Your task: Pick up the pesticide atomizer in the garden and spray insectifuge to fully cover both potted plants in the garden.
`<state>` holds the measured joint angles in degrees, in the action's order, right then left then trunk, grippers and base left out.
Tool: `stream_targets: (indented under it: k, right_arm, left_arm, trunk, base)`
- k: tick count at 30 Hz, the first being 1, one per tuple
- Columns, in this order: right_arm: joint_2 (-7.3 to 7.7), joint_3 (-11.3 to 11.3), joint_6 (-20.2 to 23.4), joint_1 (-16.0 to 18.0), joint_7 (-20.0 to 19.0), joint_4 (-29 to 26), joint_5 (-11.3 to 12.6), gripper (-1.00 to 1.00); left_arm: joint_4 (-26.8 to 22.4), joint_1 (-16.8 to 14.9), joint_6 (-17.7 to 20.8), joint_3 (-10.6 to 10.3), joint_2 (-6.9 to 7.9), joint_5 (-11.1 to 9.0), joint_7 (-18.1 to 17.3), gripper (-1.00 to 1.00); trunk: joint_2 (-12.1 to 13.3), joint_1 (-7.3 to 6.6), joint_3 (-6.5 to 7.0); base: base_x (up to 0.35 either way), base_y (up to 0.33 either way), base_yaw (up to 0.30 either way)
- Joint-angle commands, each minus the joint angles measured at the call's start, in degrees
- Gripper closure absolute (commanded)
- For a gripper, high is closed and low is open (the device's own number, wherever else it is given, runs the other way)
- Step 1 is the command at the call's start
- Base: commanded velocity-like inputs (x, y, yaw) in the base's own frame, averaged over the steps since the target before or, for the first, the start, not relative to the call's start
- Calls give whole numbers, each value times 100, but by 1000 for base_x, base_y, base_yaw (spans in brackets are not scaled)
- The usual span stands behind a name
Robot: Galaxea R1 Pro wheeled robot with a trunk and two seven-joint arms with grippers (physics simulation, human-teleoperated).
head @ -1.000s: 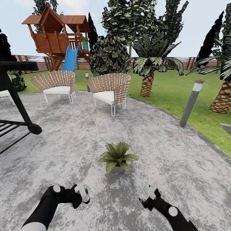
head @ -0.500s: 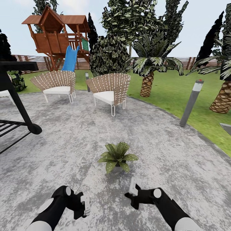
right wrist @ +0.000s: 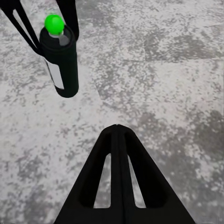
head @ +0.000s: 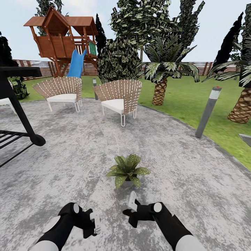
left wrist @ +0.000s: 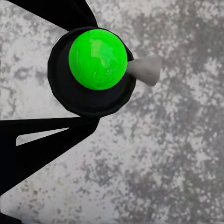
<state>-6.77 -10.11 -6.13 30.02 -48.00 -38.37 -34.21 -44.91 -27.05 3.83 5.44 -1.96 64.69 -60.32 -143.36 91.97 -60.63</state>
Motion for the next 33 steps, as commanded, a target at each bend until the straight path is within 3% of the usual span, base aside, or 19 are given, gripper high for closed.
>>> stream_targets:
  k: [1,6,26,33]
  right_arm:
    - [-10,7,-51,3,-5,0,-61,100]
    - [-130,1,56,8,-22,-9,-59,100]
    - [-167,9,208,13,-25,-136,-52,100]
    - [-168,9,208,13,-25,-136,-51,100]
  left_arm:
    - [-5,-2,39,27,-19,19,-15,100]
    - [-16,-11,65,-8,-212,63,191,100]
    - [-79,-20,111,-24,-499,77,247,100]
    - [-72,-29,128,-24,-562,71,595,100]
  trunk:
    - [-2,-1,-5]
    - [-2,-1,-5]
    - [-2,-1,-5]
    - [-2,-1,-5]
  base:
    - [0,0,0]
    - [0,0,0]
    - [0,0,0]
    - [0,0,0]
